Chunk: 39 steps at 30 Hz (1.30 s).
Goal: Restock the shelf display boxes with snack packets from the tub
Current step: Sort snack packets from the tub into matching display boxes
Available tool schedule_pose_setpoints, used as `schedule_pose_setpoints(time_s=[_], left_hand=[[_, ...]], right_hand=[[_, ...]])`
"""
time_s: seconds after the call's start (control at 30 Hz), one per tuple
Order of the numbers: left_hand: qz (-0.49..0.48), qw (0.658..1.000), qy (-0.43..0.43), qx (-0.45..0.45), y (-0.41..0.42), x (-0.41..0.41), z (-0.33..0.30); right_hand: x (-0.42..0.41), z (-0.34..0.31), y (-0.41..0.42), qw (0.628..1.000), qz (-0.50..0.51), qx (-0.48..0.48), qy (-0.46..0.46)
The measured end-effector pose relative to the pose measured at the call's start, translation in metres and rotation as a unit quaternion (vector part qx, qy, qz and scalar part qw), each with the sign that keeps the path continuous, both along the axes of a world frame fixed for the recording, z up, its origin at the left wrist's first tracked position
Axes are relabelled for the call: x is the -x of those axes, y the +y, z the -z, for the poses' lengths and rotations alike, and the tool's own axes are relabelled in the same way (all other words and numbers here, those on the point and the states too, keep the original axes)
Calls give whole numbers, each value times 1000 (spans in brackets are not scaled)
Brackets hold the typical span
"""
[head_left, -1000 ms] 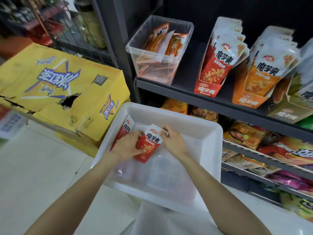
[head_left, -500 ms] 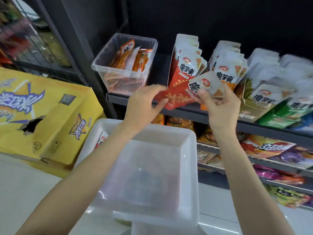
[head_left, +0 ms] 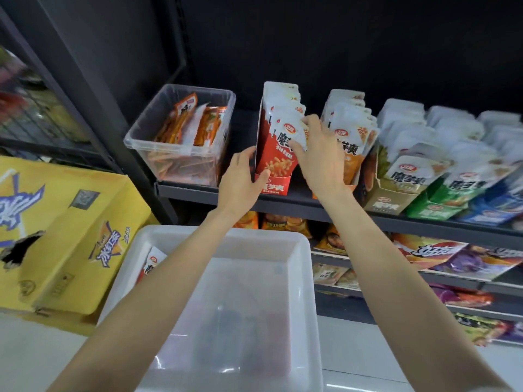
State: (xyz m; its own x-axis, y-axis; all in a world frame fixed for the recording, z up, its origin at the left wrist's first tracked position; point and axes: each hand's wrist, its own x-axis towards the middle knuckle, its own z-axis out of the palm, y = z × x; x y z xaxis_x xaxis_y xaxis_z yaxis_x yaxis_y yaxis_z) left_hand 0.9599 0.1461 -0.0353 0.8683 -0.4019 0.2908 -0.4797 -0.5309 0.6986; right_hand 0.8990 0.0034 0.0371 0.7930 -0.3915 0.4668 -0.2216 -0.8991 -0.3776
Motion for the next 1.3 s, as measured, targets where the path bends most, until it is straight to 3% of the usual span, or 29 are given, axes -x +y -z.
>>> schedule_pose_setpoints(time_s=[0.07,0.13,0.2,0.27,0.4,0.5,0.63,0.77,0.87,1.0,1.1,1.23,1.3], left_hand=[[3,1000,13,8,1,1,-2],[-1,1000,13,16,5,5,-6],[-12,999,0,37,19,15,-8],[-26,997,-29,61,45,32,-6],[-68,995,-73,9,125,74,23],[-103,986,-67,-111,191,101,54],[-92,947,-40,-305,240,118,91],[-49,902,1,-428,230,127,101],[-94,890,20,-445,215,127,91],[-119,947,87,-284,212,127,83],[-127,962,149,-192,215,122,86],[-125,919,209,-310,209,105,101],[-112,878,226,-407,198,102,107]], right_hand=[[5,4,0,999,34,22,-13],[17,8,4,993,43,0,-106],[38,17,17,979,7,-29,-199],[60,33,40,973,-61,-80,-209],[84,78,95,968,-190,-163,-33],[80,115,135,930,-293,-164,153],[59,154,183,875,-366,-166,271],[23,178,217,868,-334,-201,308],[4,189,231,871,-350,-180,294],[2,193,220,894,-344,-89,273],[7,200,203,906,-287,-126,285],[18,207,194,895,-257,-178,318],[20,208,200,899,-262,-115,332]])
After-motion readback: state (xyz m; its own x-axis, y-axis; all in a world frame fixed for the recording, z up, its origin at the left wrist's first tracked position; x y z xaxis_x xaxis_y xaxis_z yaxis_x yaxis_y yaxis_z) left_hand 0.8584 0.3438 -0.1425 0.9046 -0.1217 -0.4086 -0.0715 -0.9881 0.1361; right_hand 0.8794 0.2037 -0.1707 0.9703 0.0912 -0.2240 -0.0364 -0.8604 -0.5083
